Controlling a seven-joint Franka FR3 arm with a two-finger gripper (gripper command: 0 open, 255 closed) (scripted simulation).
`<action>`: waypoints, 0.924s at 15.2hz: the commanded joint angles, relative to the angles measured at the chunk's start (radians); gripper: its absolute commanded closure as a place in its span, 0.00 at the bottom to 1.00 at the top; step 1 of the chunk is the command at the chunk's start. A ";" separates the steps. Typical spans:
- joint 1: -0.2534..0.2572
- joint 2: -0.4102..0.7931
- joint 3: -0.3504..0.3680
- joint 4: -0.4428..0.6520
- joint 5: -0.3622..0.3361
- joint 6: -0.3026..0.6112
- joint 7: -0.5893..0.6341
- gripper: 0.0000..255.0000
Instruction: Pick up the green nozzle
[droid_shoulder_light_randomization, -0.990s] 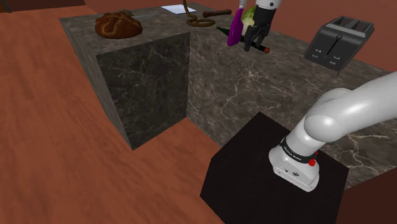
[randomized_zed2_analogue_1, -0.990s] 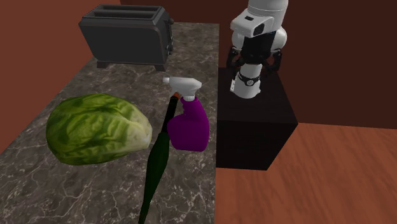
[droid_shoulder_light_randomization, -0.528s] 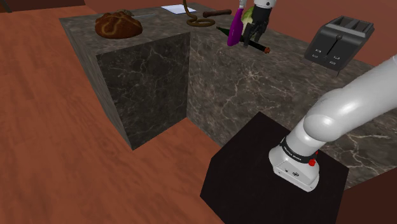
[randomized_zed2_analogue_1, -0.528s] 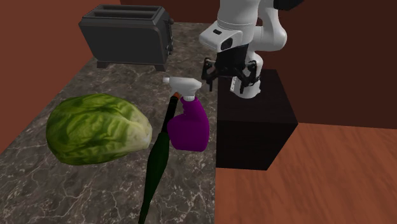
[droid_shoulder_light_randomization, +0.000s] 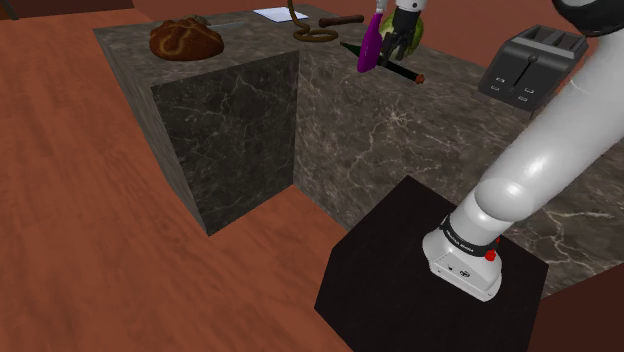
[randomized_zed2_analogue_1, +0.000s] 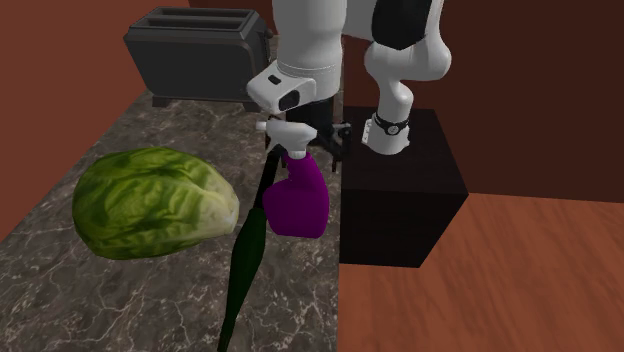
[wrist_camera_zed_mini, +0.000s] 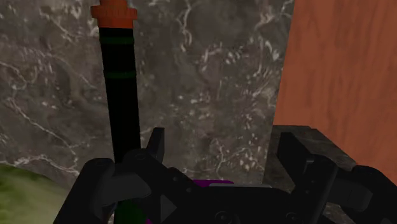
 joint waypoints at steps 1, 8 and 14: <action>-0.017 0.082 -0.019 0.078 0.033 -0.001 -0.049 0.00; -0.102 0.332 -0.041 0.356 0.138 -0.048 -0.173 0.00; -0.100 0.342 -0.037 0.289 0.145 0.029 -0.177 0.00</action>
